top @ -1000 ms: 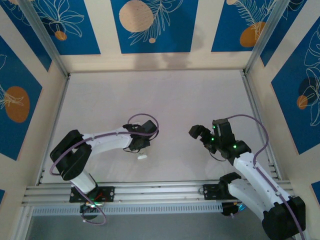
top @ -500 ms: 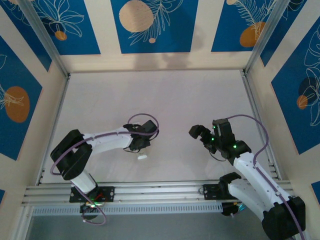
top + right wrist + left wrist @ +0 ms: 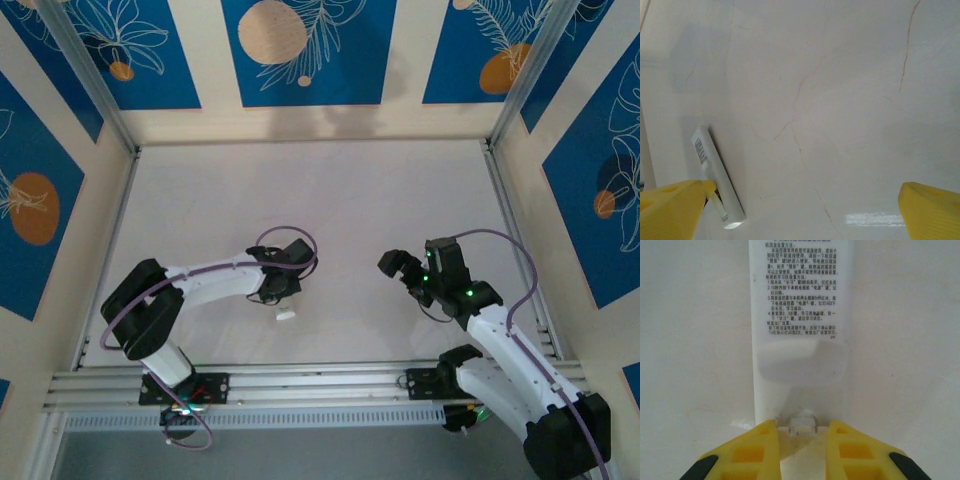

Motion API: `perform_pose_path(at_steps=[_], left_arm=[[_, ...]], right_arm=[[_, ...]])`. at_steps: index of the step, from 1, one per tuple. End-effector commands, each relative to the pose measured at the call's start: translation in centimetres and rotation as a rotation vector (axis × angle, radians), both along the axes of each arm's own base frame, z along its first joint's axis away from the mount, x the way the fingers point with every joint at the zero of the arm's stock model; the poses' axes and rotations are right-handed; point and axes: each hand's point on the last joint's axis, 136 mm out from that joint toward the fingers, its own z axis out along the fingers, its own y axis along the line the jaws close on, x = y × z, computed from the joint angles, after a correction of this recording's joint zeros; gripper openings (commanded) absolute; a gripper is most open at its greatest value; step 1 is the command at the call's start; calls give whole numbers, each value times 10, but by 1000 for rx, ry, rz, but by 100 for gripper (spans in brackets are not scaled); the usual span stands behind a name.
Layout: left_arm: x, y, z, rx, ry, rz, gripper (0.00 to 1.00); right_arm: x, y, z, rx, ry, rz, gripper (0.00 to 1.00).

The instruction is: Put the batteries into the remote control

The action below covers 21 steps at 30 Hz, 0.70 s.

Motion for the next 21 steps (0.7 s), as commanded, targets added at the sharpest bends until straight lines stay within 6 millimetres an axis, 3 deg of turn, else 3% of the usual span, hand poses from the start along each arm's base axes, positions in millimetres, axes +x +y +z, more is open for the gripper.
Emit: perform_pose_path(at_steps=[1, 8, 16, 21], left_arm=[[-14, -3, -1, -6, 78, -9, 18], [-13, 5, 12, 39, 63, 12, 19], [-20, 3, -11, 23, 108, 38, 24], [-13, 10, -10, 71, 66, 34, 24]], right_arm=[[-5, 0, -2, 16, 15, 3, 99], [-4, 1, -2, 21, 13, 3, 99], [-5, 1, -3, 24, 18, 3, 99], [-6, 2, -3, 22, 22, 7, 99]])
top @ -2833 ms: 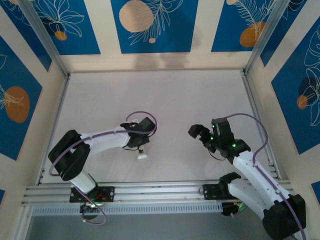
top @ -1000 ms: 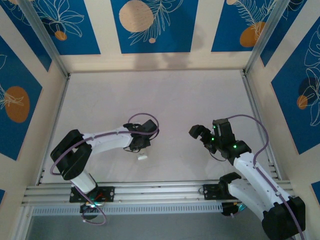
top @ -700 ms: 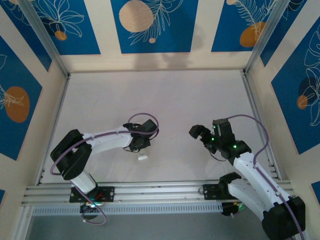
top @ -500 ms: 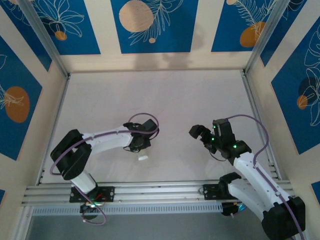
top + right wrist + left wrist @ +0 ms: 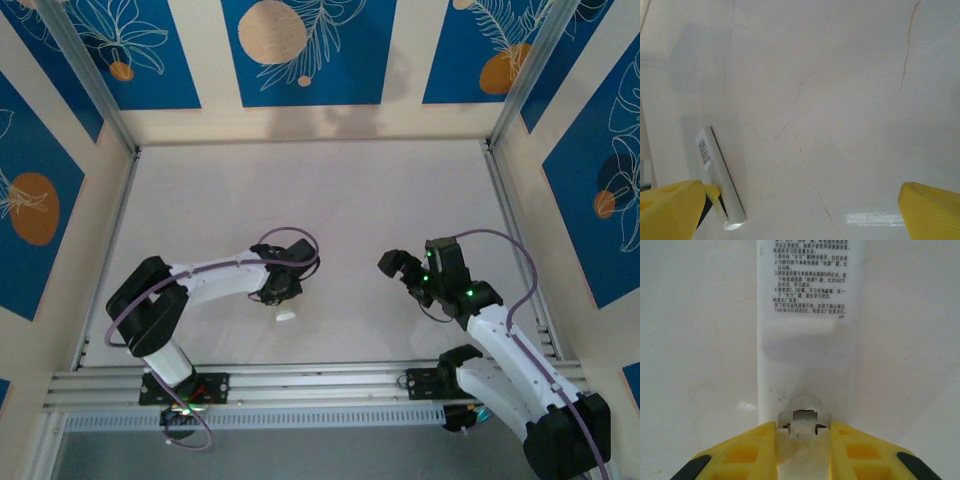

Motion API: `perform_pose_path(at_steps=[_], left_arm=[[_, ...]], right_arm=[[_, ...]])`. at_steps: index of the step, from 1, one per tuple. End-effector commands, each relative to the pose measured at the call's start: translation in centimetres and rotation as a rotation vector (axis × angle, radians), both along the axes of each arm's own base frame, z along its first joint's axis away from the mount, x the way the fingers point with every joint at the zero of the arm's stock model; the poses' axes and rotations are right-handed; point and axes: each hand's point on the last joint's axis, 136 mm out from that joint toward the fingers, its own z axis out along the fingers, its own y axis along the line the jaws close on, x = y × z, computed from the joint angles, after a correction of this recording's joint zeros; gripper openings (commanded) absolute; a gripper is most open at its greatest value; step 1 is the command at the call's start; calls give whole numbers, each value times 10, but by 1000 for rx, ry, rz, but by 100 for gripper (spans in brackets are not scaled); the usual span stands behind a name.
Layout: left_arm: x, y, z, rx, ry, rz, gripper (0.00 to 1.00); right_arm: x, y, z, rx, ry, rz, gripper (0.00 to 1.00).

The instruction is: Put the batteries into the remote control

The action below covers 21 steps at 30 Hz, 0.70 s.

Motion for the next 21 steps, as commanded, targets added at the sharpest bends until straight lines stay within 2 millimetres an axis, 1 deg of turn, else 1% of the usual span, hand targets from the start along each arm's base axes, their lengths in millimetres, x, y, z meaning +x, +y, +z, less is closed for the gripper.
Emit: perform_pose_path(at_steps=[1, 5, 8, 13, 16, 21], left_arm=[[-3, 13, -4, 71, -9, 2, 24], [4, 19, 3, 112, -44, -11, 23], [7, 15, 5, 101, -55, -19, 23], [7, 2, -2, 28, -50, -26, 22], [5, -2, -6, 7, -41, -30, 21], [2, 0, -8, 18, -25, -38, 21]], right_arm=[[-6, 1, -4, 21, 24, 6, 99], [-7, 2, -6, 27, 27, 5, 99], [-6, 2, -6, 30, 24, 4, 99], [-7, 3, -6, 30, 28, 6, 99], [-8, 2, -6, 26, 30, 7, 99], [-8, 2, -6, 27, 28, 6, 99]])
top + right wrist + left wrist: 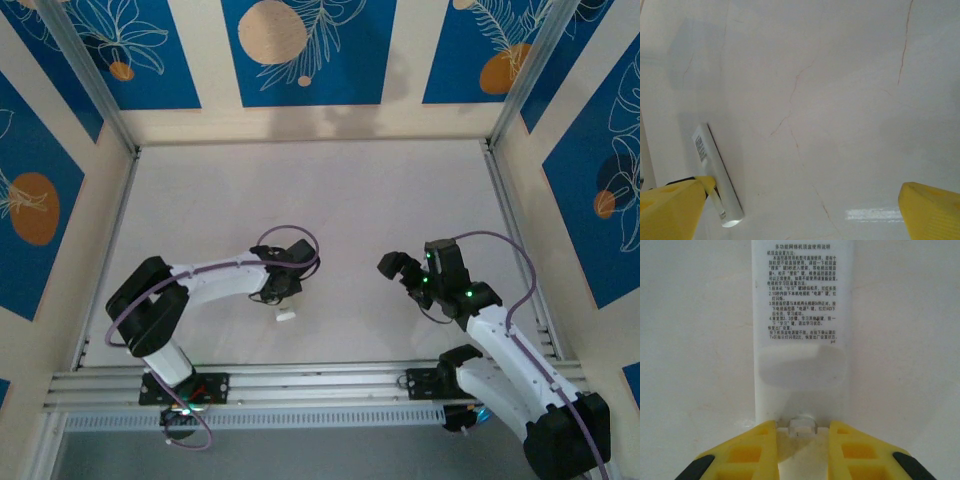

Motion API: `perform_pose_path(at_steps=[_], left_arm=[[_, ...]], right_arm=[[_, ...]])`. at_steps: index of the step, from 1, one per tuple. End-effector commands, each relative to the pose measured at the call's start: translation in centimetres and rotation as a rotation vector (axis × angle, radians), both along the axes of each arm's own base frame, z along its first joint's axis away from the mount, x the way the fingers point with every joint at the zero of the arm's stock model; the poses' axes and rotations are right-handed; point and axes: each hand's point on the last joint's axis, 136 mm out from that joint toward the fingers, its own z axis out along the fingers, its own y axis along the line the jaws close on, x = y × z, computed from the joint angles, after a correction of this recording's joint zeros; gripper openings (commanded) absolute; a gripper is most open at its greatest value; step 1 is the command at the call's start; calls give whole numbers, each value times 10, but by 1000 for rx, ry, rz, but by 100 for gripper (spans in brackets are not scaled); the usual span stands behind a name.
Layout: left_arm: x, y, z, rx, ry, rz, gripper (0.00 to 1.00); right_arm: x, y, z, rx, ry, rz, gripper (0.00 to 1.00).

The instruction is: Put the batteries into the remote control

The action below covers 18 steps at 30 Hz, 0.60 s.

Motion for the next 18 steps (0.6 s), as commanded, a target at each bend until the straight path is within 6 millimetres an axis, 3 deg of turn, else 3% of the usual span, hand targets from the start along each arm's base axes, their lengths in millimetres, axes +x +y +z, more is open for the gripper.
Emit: perform_pose_path(at_steps=[1, 8, 18], left_arm=[[-9, -1, -9, 4, 42, -25, 21], [-20, -9, -14, -49, 105, -40, 20], [-28, -4, -5, -15, 147, -45, 20]], right_arm=[[-4, 1, 0, 22, 11, -1, 99], [-4, 1, 0, 22, 11, 1, 99], [-4, 1, 0, 23, 10, 2, 99]])
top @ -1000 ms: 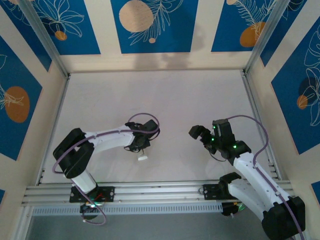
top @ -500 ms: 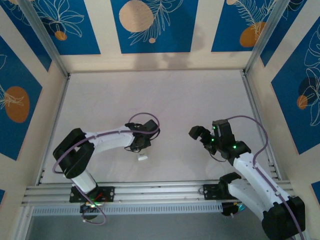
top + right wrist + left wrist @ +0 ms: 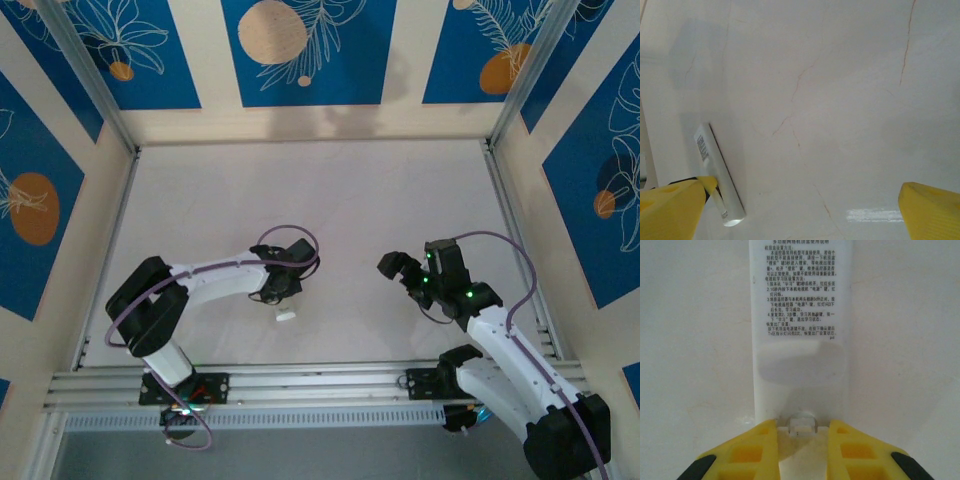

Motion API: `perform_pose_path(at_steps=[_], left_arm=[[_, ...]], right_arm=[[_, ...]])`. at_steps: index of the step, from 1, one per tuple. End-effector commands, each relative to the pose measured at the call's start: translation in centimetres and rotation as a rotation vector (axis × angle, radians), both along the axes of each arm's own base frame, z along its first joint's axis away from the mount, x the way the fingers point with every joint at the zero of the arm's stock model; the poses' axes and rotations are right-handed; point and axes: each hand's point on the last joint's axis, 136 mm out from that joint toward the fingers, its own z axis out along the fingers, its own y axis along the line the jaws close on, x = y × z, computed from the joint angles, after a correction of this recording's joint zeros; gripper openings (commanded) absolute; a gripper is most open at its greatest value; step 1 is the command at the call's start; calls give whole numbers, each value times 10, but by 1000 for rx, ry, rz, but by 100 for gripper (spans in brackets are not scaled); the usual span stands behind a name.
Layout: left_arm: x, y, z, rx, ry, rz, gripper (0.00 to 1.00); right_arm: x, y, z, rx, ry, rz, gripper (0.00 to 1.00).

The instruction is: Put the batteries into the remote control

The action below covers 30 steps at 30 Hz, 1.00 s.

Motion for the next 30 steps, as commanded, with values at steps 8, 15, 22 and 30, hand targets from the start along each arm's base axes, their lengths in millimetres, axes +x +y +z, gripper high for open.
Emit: perform_pose_path(at_steps=[8, 15, 22, 30], left_arm=[[-31, -1, -11, 20, 178, -20, 26], [-33, -4, -19, 11, 201, -6, 28], [-30, 4, -9, 29, 165, 26, 39], [-21, -1, 5, 0, 108, 9, 57]], right_arm=[[-3, 1, 1, 18, 8, -1, 99], [-3, 0, 1, 13, 10, -1, 99], [-2, 0, 2, 13, 6, -1, 99], [-2, 1, 7, 8, -3, 15, 99]])
